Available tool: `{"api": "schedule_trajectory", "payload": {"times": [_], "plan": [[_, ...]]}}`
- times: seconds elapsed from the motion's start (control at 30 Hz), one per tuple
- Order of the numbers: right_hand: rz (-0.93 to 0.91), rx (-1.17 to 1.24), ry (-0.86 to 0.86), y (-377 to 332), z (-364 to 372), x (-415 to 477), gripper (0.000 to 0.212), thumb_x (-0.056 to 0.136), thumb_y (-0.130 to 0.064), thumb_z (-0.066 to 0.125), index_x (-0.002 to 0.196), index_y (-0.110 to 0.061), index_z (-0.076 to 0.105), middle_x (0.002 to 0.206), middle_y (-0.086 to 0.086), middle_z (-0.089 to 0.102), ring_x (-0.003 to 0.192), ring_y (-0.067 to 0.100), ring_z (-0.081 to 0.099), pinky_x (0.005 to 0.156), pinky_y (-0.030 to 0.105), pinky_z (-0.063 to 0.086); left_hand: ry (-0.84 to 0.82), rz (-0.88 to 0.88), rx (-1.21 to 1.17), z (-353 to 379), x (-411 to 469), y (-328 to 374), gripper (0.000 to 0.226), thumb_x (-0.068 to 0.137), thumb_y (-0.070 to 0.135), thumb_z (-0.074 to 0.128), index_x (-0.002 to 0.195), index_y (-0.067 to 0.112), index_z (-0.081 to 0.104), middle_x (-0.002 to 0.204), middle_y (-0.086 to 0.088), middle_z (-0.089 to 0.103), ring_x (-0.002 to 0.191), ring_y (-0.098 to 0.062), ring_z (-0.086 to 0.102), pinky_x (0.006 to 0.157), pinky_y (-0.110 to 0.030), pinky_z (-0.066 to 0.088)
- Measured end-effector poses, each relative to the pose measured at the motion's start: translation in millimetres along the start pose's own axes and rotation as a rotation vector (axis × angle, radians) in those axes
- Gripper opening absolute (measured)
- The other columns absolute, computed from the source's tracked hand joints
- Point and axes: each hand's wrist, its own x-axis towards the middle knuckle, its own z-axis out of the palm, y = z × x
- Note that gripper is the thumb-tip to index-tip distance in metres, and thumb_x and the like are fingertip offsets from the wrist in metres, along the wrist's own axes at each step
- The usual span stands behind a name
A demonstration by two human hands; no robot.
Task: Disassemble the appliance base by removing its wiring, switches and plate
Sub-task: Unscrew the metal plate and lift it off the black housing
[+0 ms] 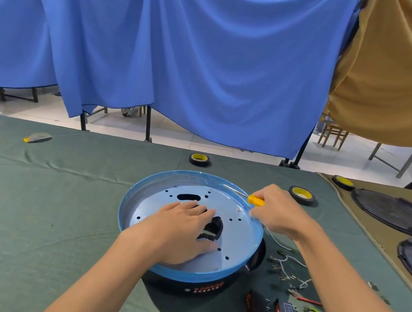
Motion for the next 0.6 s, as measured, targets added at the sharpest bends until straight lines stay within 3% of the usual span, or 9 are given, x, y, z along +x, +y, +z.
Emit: {"api": "schedule_trajectory", "payload": {"times": [0.23, 0.33, 0.43, 0.6], "plan": [[-0.031, -0.01, -0.057, -4.3, 2.3, 5.6, 0.029, 0.082, -0.002, 0.059, 0.06, -0.01, 0.042, 0.058, 0.003, 0.034, 0.056, 0.017, 0.032, 0.052, 0.033, 0.026, 0.003, -0.029, 0.074, 2.7, 1.6, 0.9, 0.068, 0.094, 0.066, 0.028, 0.151, 0.029, 0.022, 0.154, 0.006, 0.029, 0.145, -0.018, 0.015, 0.117, -0.04, 0.013], [-0.039, 0.0, -0.066, -3.9, 3.7, 6.4, 0.025, 0.084, -0.004, 0.058, 0.063, -0.01, 0.048, 0.058, 0.003, 0.038, 0.055, 0.016, 0.034, 0.051, 0.031, 0.027, -0.013, -0.061, 0.064, 2.7, 1.9, 1.9, 0.07, 0.091, 0.07, 0.027, 0.15, 0.033, 0.023, 0.155, 0.003, 0.025, 0.143, -0.024, 0.02, 0.116, -0.041, 0.017], [-0.04, -0.008, -0.069, -2.6, 4.9, 7.3, 0.023, 0.083, -0.004, 0.057, 0.064, -0.01, 0.047, 0.059, 0.004, 0.038, 0.056, 0.017, 0.034, 0.052, 0.032, 0.026, -0.043, -0.075, 0.03, 2.4, 2.7, 1.9, 0.071, 0.091, 0.071, 0.026, 0.151, 0.034, 0.022, 0.157, 0.006, 0.021, 0.144, -0.022, 0.018, 0.116, -0.04, 0.016], [-0.035, -0.022, -0.065, -3.2, 5.5, 9.2, 0.019, 0.082, -0.003, 0.056, 0.067, -0.008, 0.047, 0.064, 0.008, 0.039, 0.061, 0.019, 0.034, 0.056, 0.035, 0.028, -0.029, -0.072, 0.0, -0.5, 4.1, 2.9, 0.065, 0.093, 0.068, 0.024, 0.147, 0.034, 0.033, 0.152, 0.006, 0.029, 0.139, -0.018, 0.023, 0.115, -0.036, 0.018]]}}
